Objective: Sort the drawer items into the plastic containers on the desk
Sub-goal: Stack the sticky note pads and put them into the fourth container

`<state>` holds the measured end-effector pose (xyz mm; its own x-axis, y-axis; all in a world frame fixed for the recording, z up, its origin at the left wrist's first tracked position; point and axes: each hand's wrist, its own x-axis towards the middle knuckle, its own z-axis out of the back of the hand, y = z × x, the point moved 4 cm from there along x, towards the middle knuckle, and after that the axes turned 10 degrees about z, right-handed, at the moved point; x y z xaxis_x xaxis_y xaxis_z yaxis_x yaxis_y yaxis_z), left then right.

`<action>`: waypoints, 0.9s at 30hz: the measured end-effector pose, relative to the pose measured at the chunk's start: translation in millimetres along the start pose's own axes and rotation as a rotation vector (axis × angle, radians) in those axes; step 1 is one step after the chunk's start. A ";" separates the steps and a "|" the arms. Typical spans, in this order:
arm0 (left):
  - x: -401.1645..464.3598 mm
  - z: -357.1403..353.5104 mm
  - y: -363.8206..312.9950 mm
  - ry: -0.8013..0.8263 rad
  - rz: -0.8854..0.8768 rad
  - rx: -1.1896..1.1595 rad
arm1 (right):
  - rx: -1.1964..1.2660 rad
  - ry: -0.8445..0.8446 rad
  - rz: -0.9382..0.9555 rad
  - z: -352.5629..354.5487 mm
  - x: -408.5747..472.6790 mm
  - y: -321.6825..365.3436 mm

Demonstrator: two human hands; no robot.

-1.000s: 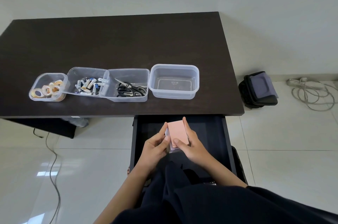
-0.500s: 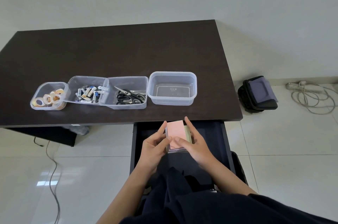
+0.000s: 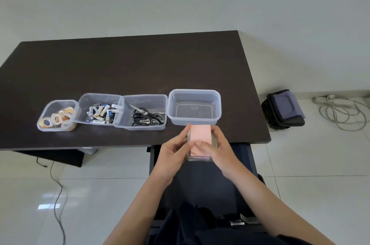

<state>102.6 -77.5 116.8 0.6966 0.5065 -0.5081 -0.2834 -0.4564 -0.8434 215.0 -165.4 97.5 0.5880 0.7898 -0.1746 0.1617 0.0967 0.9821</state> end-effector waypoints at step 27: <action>150.4 97.1 -64.8 -0.086 -0.046 0.631 | -0.448 0.021 -0.353 -40.1 171.2 0.1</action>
<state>161.6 99.3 78.2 0.6696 0.5840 -0.4589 -0.6061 0.0724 -0.7921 283.9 -5.9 70.6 0.5426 0.6746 -0.5005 -0.0089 0.6004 0.7996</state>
